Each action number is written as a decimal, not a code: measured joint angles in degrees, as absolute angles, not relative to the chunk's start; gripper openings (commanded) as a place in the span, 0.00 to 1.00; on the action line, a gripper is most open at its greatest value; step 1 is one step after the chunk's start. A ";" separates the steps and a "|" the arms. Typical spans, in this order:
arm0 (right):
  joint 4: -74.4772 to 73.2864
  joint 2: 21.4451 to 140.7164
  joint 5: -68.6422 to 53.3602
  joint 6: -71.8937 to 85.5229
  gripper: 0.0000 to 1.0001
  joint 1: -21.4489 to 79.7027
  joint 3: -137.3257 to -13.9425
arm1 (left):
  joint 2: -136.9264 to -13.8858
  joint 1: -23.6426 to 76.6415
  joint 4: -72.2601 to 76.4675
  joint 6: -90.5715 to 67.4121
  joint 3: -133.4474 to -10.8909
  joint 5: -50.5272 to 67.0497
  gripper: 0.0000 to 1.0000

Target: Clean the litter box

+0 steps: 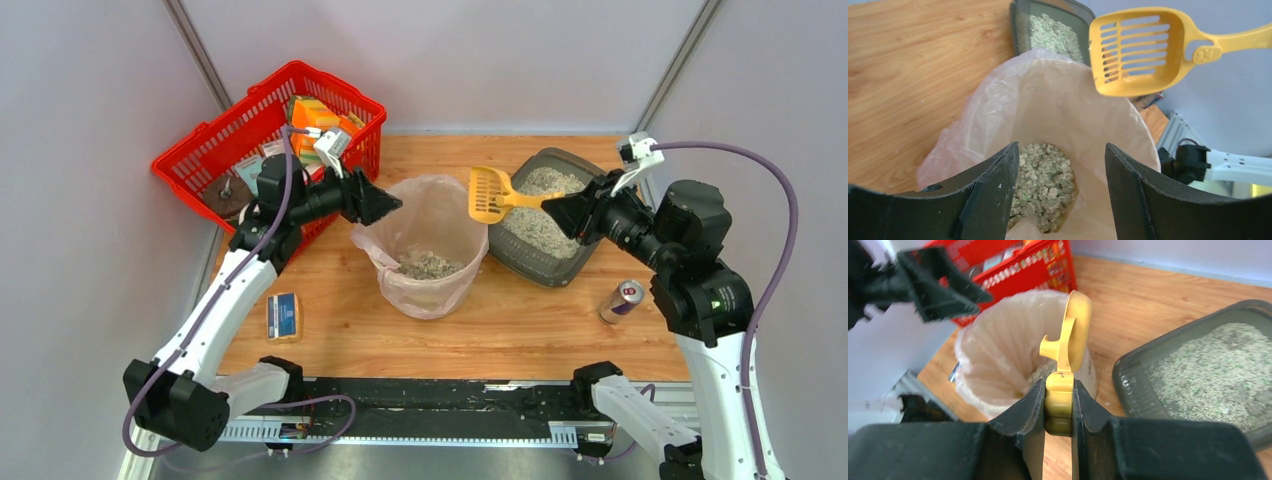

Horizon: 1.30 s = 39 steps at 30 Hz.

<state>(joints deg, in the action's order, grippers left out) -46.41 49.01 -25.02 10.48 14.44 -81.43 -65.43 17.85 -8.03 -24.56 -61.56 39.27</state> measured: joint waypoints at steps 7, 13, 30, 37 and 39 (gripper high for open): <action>-37.71 44.38 -11.68 18.46 0.00 14.44 -77.52 | -59.99 17.85 -9.41 -21.50 -61.56 32.82 0.71; -29.26 42.72 4.16 27.53 0.00 14.44 -70.00 | -60.58 17.85 -10.90 -21.28 -61.56 31.38 0.69; -15.20 49.56 29.26 48.49 0.00 14.44 -48.90 | -58.96 16.53 -12.14 -21.12 -61.56 28.82 0.69; -8.16 54.65 32.49 55.00 0.00 14.44 -42.78 | -59.24 15.09 -11.73 -21.93 -61.56 29.06 0.69; -4.84 56.07 32.47 56.12 0.00 14.44 -40.93 | -59.37 14.37 -11.20 -22.46 -61.56 29.50 0.69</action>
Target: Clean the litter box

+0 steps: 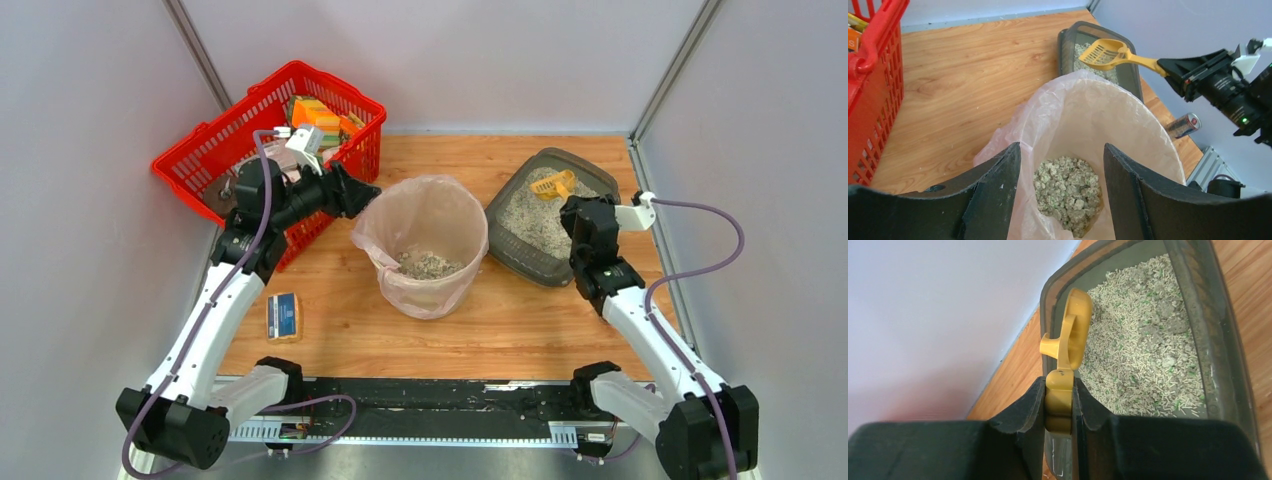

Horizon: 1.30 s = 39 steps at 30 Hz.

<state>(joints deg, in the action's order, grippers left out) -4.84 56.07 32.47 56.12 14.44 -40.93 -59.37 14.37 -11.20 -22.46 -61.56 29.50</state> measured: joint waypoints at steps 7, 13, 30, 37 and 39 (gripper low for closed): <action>8.97 59.57 32.53 58.43 0.00 14.44 -34.06 | -59.55 12.60 -10.09 -24.18 -61.54 30.63 0.69; 12.97 63.79 32.53 58.48 0.22 14.44 -33.23 | -59.55 12.49 -9.56 -24.71 -61.43 31.20 0.69; 11.55 62.17 34.00 56.03 1.00 14.44 -29.85 | -59.86 12.19 -9.52 -25.34 -61.43 31.46 0.70; 7.46 55.44 35.40 53.15 1.00 14.44 -29.85 | -59.46 12.19 -9.56 -25.06 -61.43 30.72 0.71; 6.66 52.82 35.51 51.37 1.00 14.44 -29.91 | -59.22 12.19 -9.58 -24.91 -61.43 30.37 0.72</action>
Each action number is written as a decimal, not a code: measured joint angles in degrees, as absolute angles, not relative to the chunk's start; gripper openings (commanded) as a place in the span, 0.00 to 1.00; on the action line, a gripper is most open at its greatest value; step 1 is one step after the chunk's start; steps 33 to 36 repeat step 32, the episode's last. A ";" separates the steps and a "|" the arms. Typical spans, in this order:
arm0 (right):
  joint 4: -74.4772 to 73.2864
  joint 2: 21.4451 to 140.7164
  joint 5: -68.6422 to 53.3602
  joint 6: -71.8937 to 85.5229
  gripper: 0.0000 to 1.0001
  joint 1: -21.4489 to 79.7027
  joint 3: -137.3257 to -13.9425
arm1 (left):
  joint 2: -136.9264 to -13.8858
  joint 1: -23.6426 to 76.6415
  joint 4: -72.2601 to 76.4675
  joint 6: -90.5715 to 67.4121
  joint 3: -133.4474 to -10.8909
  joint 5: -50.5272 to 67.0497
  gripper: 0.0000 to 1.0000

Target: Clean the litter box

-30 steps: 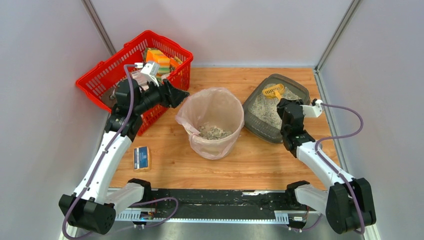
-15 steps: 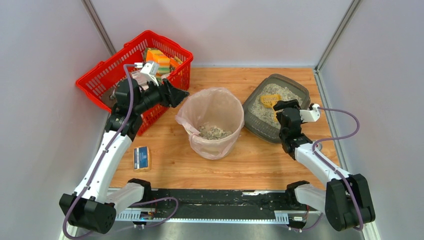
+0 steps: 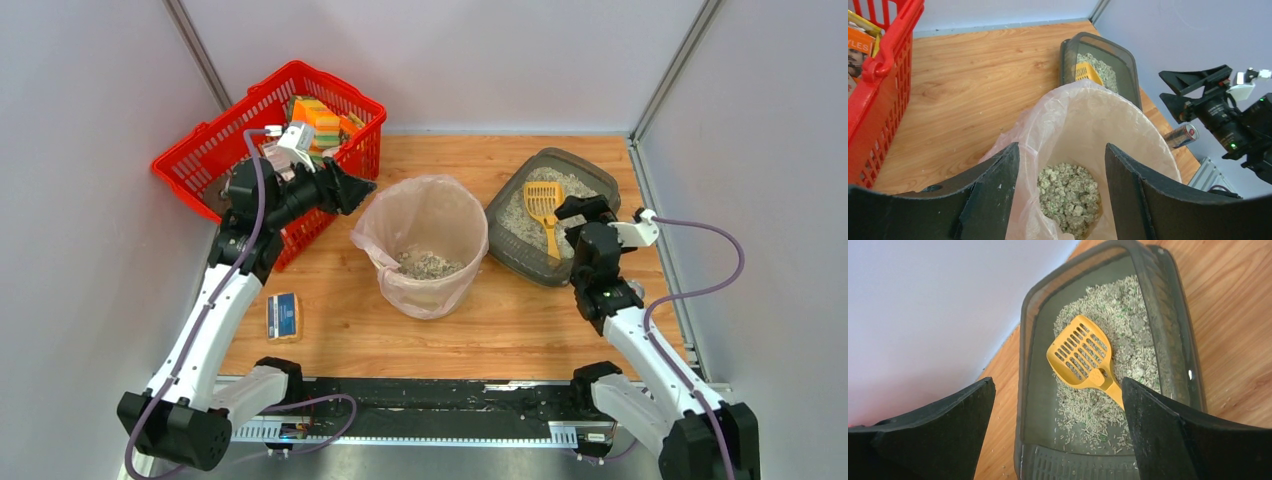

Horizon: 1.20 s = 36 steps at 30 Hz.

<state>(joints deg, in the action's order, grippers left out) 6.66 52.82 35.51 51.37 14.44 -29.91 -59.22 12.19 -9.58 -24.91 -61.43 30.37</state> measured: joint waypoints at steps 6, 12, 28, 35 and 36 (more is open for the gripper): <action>-1.28 48.27 33.85 41.52 1.00 14.44 -35.00 | -56.95 12.19 -10.17 -23.46 -60.95 27.27 0.75; -12.27 46.00 31.73 31.94 1.00 14.44 -45.43 | -51.42 12.14 -11.29 -20.47 -59.77 20.91 0.76; -25.52 26.74 24.93 19.42 1.00 14.44 -51.44 | -35.55 12.01 -6.39 -14.61 -54.28 5.78 0.77; -25.67 25.45 25.02 17.58 1.00 14.44 -50.35 | -35.68 12.01 -6.20 -14.59 -54.04 3.86 0.78; -25.67 25.45 25.02 17.58 1.00 14.44 -50.35 | -35.68 12.01 -6.20 -14.59 -54.04 3.86 0.78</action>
